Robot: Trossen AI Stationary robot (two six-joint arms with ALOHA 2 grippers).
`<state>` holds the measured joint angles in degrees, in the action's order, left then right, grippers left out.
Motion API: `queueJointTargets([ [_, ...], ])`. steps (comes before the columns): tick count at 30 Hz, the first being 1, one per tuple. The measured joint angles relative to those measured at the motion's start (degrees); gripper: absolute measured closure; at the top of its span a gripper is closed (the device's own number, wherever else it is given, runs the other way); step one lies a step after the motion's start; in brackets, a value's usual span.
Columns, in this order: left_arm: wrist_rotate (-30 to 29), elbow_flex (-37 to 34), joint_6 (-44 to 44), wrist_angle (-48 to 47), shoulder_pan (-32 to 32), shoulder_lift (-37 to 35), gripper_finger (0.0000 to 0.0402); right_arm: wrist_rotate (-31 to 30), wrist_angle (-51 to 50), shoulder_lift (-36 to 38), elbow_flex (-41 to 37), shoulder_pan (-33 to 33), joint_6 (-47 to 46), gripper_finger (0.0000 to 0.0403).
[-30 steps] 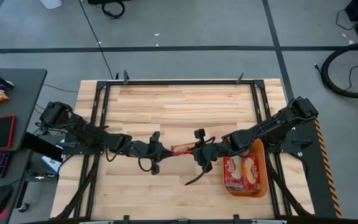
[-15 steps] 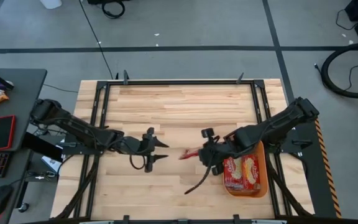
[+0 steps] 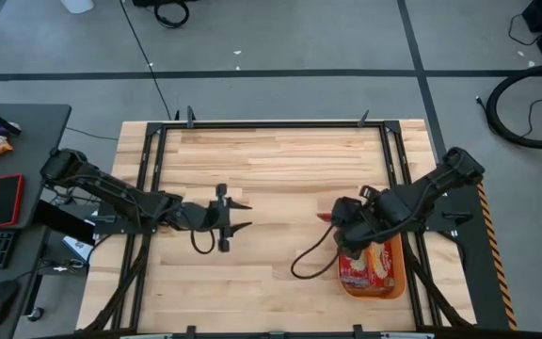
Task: Sort popcorn bags into baskets
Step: Put the red popcorn bag into the orange bin
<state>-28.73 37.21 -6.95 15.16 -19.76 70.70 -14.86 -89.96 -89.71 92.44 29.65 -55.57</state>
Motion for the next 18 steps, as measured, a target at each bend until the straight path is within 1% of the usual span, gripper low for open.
queueJointTargets([
  [4,-0.15,0.00,-2.63,0.95,1.12,0.00,0.0212,4.23,0.06,-0.03,0.05,2.06,-4.89,0.0369],
  [7,0.41,0.00,-4.49,0.94,2.01,0.02,0.0212,7.27,-0.06,-0.08,0.03,3.22,-6.58,0.0369],
  [13,2.74,0.00,-5.74,1.22,3.88,0.02,0.0212,6.32,0.04,-0.09,-0.25,4.22,-7.97,0.0370],
  [18,6.14,0.00,-5.72,1.29,5.04,0.17,0.0212,8.50,-0.07,0.01,-4.72,4.73,-7.40,0.0372],
])
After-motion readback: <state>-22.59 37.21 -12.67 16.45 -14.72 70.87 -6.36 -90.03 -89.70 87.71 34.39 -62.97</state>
